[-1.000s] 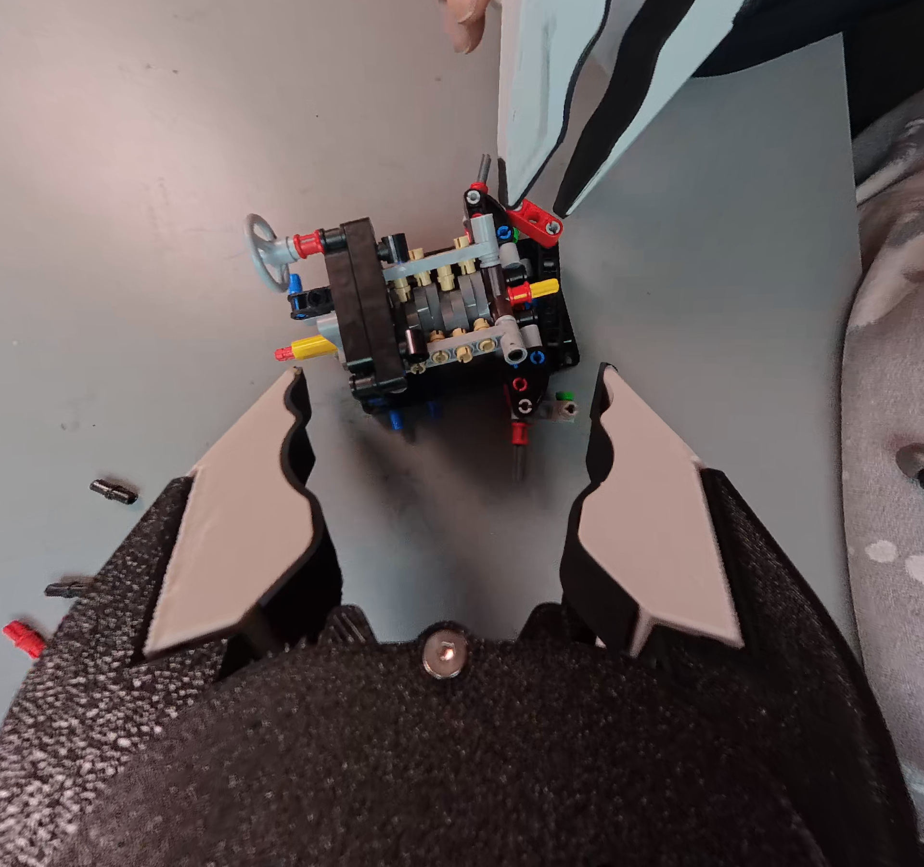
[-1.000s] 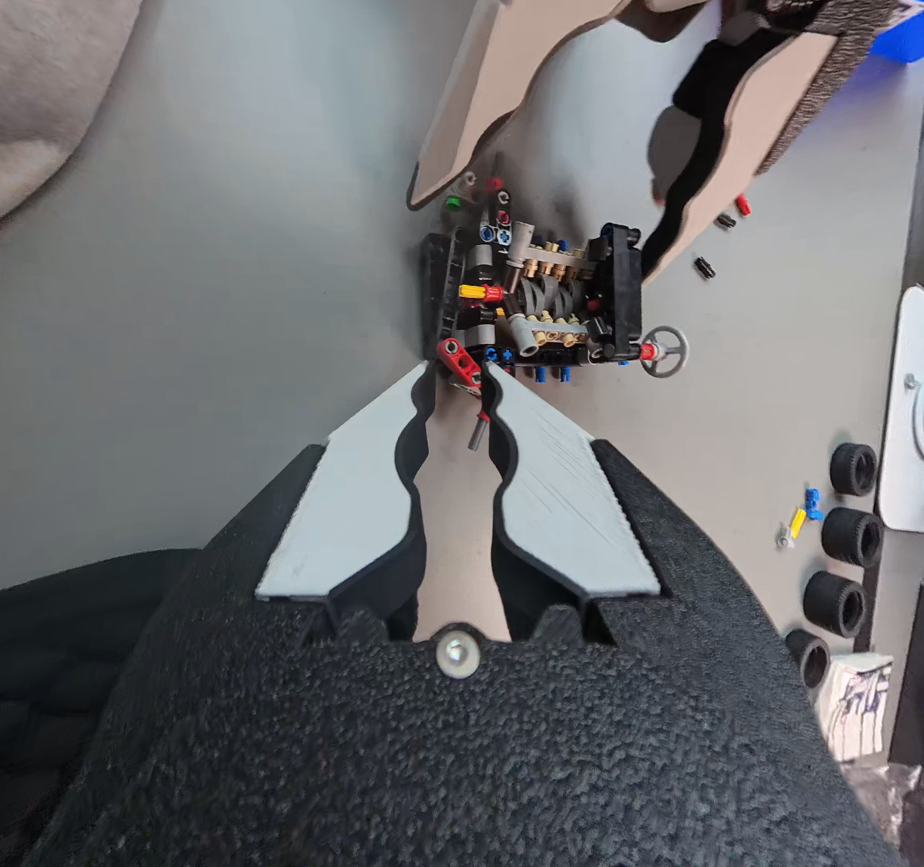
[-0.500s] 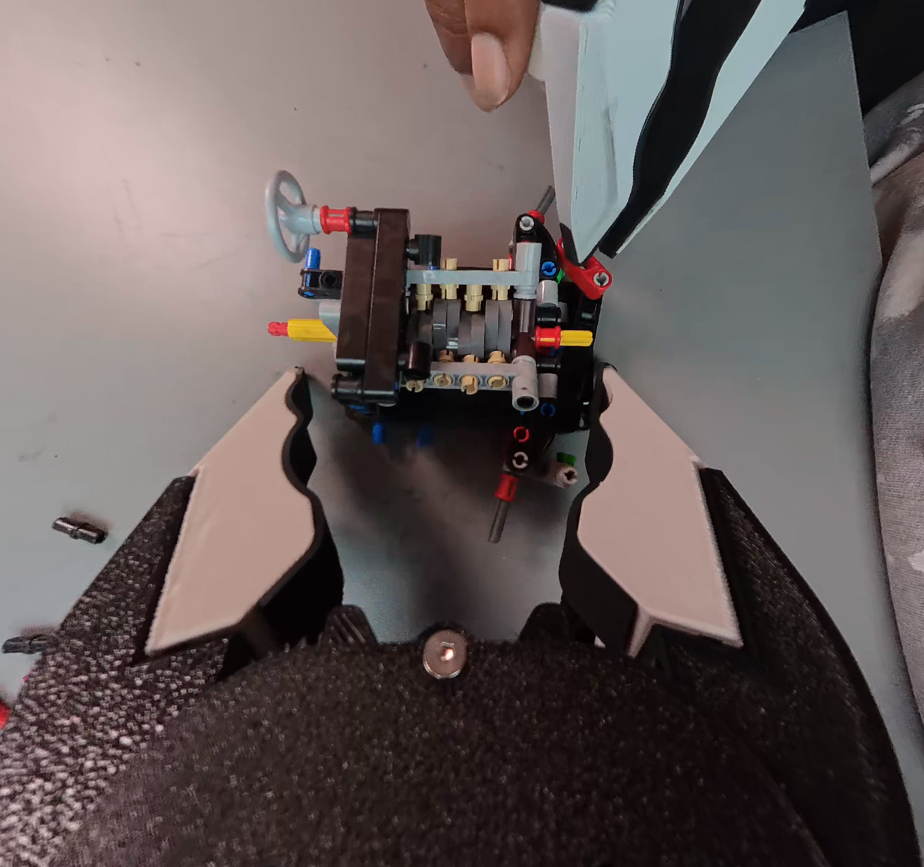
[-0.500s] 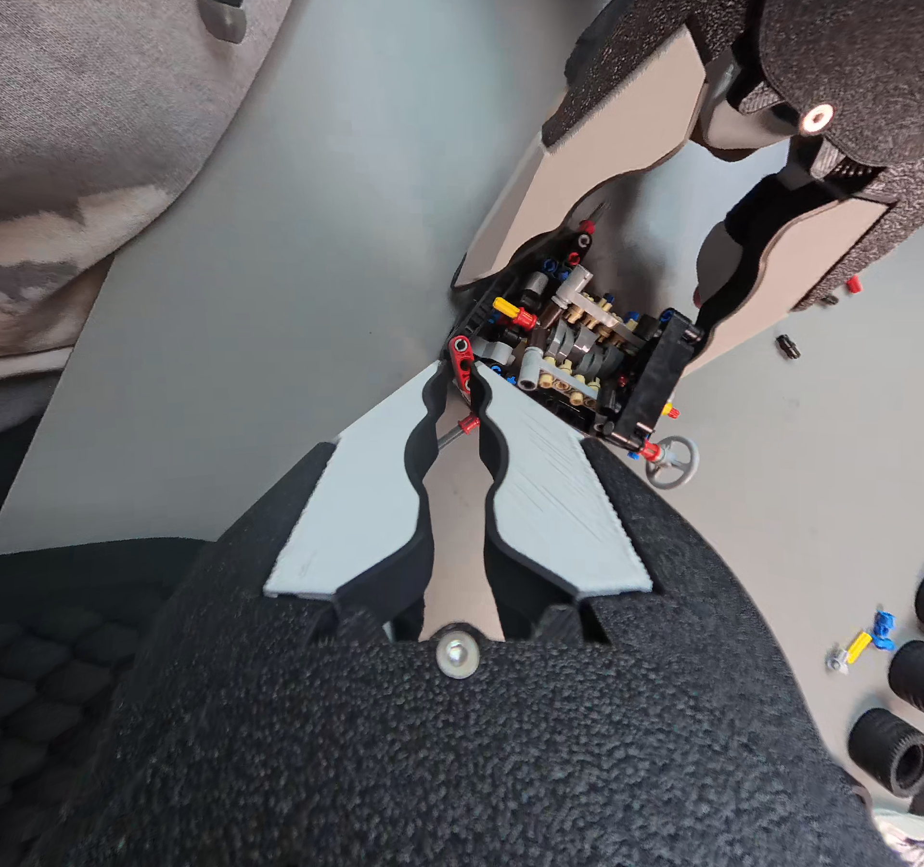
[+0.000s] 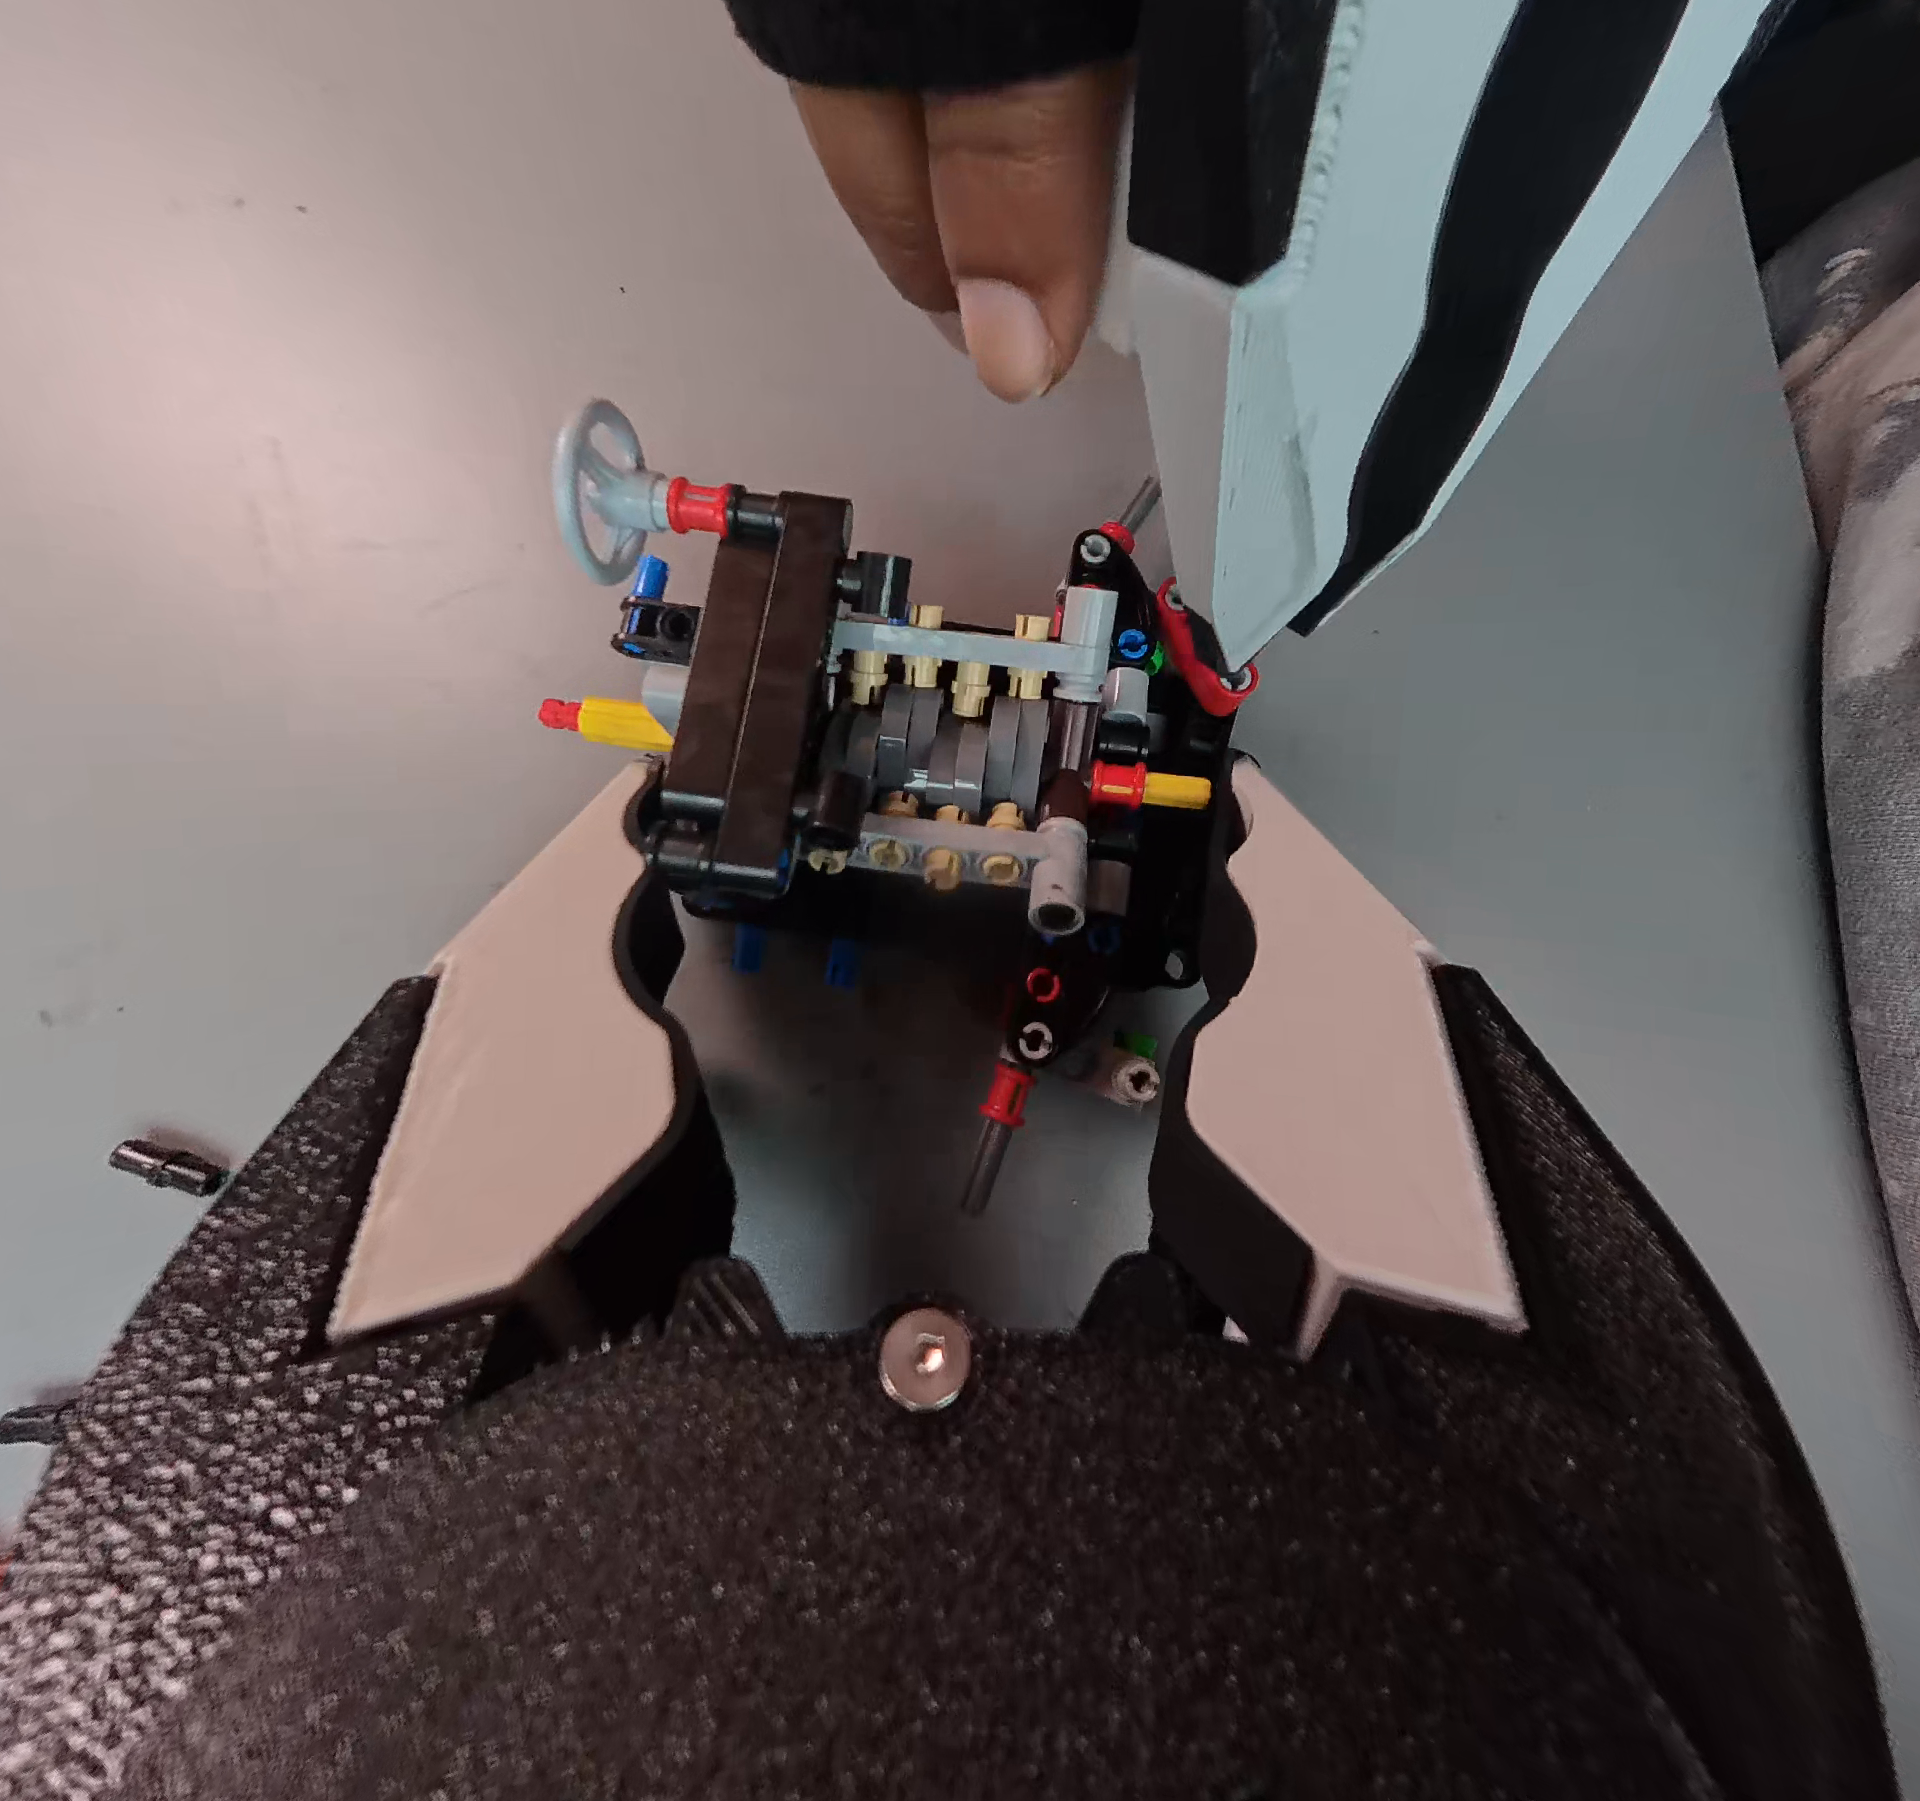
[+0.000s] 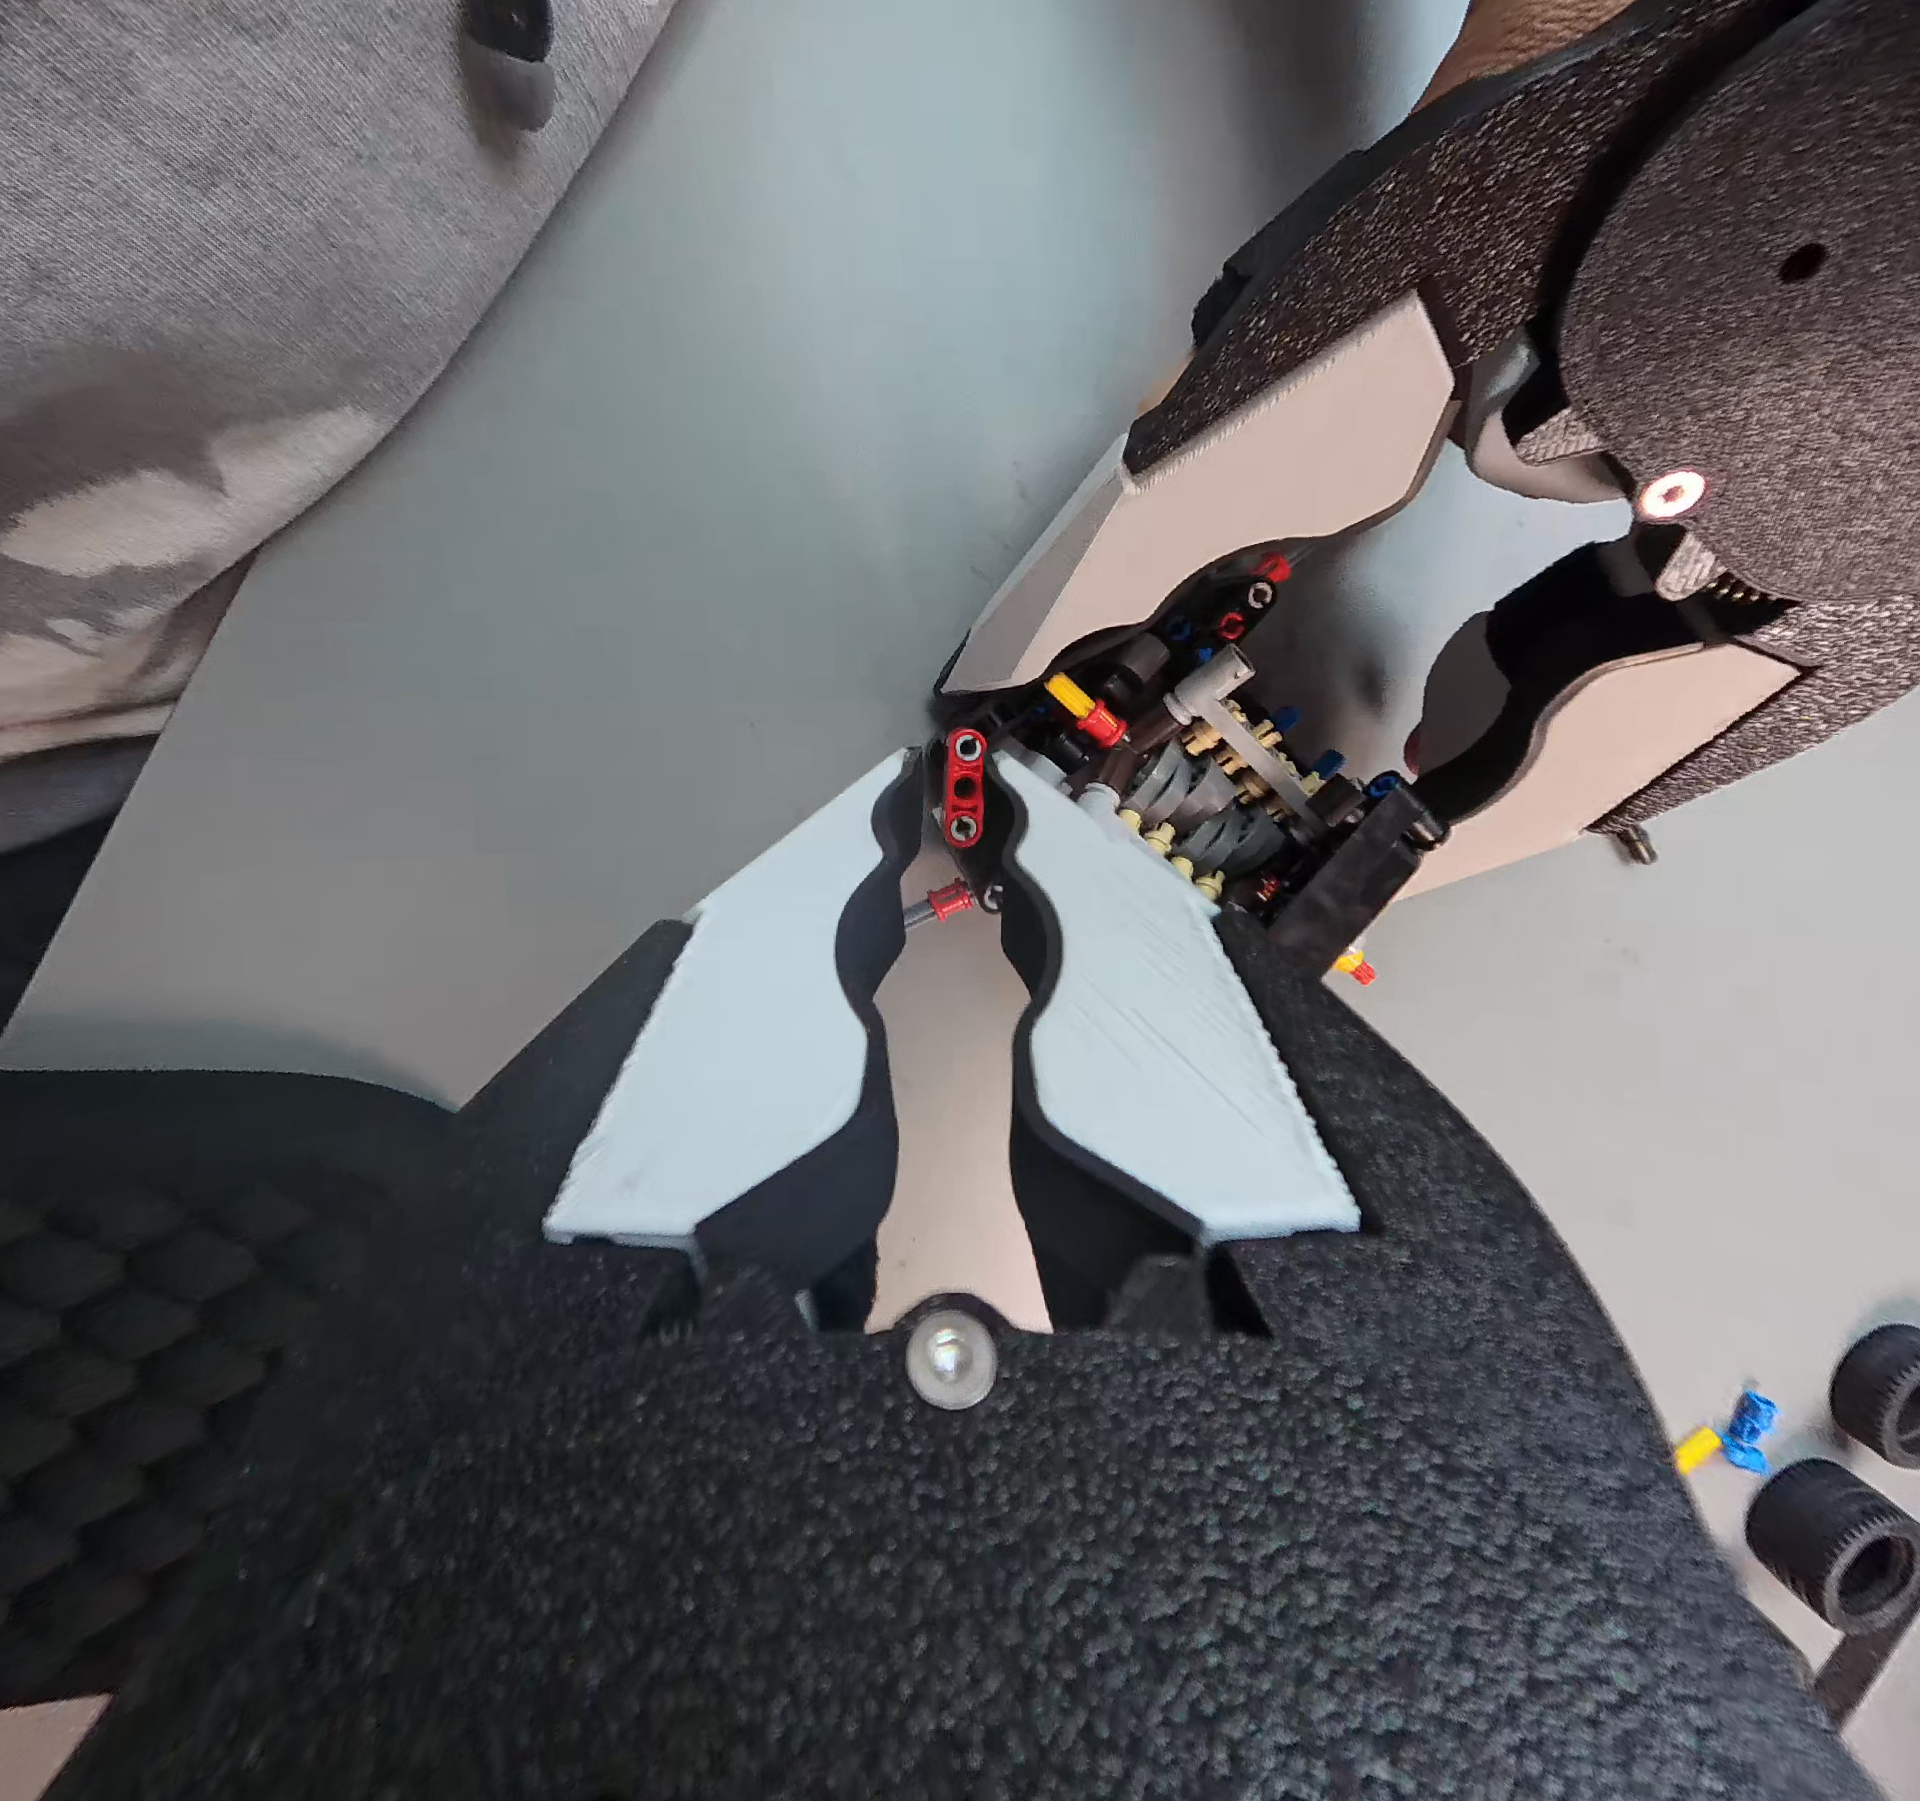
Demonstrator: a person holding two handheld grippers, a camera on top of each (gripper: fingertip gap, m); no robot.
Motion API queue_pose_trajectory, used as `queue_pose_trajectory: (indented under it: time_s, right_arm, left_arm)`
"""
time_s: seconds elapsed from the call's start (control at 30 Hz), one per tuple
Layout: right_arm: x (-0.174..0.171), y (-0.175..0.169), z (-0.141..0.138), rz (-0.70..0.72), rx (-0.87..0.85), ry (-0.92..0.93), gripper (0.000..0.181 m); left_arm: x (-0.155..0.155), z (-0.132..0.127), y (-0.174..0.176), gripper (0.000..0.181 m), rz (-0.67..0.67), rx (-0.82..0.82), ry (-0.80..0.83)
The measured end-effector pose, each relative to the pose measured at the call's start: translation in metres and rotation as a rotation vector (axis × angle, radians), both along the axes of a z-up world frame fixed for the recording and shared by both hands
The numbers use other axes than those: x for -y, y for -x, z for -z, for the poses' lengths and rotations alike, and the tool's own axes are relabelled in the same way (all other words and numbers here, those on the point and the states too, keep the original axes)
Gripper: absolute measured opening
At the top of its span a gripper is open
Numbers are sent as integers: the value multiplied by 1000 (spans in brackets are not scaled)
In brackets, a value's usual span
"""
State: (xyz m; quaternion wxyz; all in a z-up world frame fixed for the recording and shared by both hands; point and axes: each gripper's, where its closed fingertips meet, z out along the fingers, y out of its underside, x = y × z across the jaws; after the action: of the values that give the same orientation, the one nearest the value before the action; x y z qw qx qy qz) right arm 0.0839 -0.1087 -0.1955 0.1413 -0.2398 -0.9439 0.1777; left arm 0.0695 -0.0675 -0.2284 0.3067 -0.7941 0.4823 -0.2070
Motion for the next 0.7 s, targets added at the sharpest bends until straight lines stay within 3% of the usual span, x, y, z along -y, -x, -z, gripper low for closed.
queue_pose_trajectory:
  time_s: [0.17, 0.7]
  right_arm:
    - [-5, 1, 11, -3, 3, -36, 10]
    - [-10, -6, 7, -10, 128, 3, 6]
  left_arm:
    - [0, 0, 1, 101, 9, 2, 0]
    - [-2, 1, 0, 99, -20, -34, 7]
